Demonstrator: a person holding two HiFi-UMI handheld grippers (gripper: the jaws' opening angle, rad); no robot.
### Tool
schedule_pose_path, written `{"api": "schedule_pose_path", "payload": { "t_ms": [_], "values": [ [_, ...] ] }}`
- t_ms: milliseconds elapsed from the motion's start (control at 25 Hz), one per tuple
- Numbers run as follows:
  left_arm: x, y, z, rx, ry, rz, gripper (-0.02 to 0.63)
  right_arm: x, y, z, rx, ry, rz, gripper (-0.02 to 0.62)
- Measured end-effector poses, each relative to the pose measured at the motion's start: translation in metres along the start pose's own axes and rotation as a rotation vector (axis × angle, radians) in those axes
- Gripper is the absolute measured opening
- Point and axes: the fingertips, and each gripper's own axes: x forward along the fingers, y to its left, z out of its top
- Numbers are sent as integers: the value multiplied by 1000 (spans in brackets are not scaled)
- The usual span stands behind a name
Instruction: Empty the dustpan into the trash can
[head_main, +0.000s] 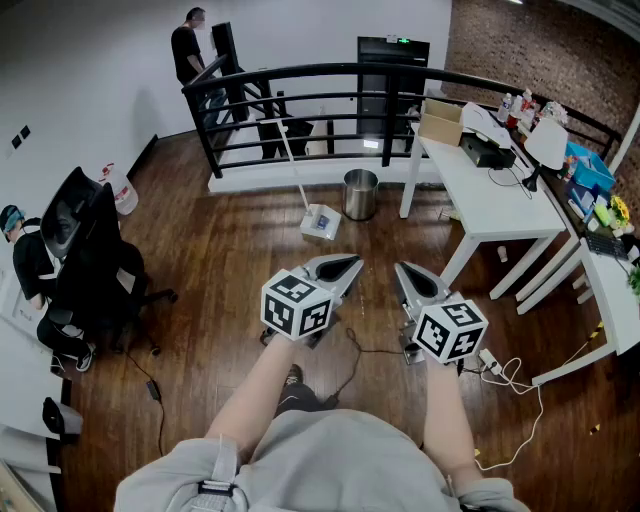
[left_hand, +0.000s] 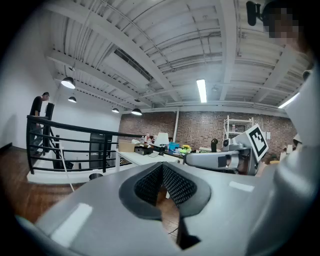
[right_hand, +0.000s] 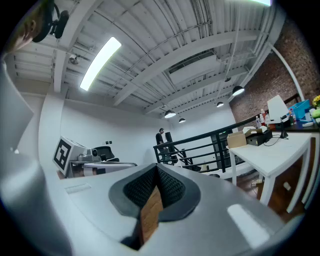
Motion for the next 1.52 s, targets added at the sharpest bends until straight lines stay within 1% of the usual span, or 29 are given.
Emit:
{"api": "schedule_pose_path", "payload": {
  "t_ms": [160, 360, 480, 640, 880, 1040, 1240, 1400, 1520],
  "values": [
    [12, 34, 2, -16, -5, 9, 6, 30, -12, 2, -2, 6, -3, 0],
    [40, 90, 9, -29, -6, -10, 6, 86, -37, 7, -7, 22, -19, 0],
    [57, 138, 21, -24, -9, -26, 6, 134, -51, 16, -22, 27, -30, 0],
    [73, 214, 41, -23, -15, -38, 6, 210, -68, 30, -26, 31, -45, 0],
    [86, 320, 67, -13, 4, -63, 6, 325, -75, 50, -25, 30, -59, 0],
    [101, 380, 79, -20, 13, -53, 6, 383, -84, 60, -25, 39, -59, 0],
    [128, 438, 86, -42, 15, -46, 6, 442, -109, 64, -18, 65, -58, 0],
    [162, 483, 86, -51, 24, -27, 6, 495, -142, 67, -17, 80, -32, 0],
    [196, 525, 94, -59, 22, 12, 6, 539, -173, 77, -22, 86, 3, 0]
  ]
}}
